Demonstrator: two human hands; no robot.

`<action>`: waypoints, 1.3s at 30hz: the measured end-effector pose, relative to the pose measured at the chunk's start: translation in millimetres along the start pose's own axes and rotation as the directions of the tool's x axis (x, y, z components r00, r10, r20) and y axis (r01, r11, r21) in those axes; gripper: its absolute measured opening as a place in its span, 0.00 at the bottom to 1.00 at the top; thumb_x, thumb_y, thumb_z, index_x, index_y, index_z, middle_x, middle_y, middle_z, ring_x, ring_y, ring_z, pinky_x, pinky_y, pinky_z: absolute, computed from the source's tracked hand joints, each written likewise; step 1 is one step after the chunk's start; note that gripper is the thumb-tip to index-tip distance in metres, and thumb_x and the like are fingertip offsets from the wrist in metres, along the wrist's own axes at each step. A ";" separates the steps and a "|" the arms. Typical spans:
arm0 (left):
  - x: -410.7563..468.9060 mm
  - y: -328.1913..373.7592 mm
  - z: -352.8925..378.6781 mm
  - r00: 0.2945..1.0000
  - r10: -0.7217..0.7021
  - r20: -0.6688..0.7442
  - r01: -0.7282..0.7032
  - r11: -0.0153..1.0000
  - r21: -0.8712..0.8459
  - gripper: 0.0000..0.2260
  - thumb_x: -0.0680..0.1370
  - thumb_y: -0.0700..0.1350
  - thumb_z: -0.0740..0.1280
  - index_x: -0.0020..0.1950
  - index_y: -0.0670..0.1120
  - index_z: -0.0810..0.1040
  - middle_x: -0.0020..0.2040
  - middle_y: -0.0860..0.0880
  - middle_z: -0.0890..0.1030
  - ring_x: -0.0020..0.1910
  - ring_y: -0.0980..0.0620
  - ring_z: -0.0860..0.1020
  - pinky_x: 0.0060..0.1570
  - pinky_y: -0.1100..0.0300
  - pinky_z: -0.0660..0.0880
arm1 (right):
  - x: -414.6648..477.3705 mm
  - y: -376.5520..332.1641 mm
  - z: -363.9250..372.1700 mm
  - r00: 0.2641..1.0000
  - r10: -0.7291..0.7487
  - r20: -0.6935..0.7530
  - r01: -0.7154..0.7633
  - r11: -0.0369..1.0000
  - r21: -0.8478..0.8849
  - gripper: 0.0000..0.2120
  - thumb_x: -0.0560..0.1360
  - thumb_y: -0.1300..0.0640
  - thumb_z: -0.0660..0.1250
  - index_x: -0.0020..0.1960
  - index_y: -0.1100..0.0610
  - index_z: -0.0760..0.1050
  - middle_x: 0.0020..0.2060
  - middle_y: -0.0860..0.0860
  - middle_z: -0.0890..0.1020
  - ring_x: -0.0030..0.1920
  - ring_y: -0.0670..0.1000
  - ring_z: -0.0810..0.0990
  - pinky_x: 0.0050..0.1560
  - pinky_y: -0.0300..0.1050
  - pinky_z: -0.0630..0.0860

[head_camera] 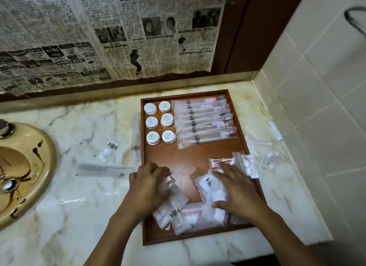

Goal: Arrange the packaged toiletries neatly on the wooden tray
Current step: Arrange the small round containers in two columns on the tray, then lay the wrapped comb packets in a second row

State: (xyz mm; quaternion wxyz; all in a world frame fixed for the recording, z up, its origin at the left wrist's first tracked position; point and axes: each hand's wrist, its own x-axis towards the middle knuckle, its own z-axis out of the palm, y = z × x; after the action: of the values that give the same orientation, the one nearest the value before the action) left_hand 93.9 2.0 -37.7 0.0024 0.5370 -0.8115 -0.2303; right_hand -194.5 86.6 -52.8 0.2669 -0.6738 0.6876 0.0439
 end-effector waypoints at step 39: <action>-16.9 116.3 44.8 0.814 -0.499 0.299 0.555 0.511 -0.656 0.19 0.75 0.56 0.67 0.64 0.56 0.71 0.59 0.50 0.68 0.63 0.41 0.68 0.61 0.51 0.69 | -15.0 -65.1 13.2 0.915 0.403 0.010 -0.284 0.628 0.724 0.29 0.76 0.42 0.68 0.75 0.44 0.65 0.66 0.52 0.70 0.66 0.57 0.72 0.69 0.56 0.70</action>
State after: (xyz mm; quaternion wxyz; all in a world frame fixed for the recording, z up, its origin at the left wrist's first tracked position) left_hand -11.5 70.3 -29.9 0.1129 0.7034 -0.4523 -0.5366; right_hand -129.4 99.9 -38.1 0.4392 -0.3747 0.7843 -0.2271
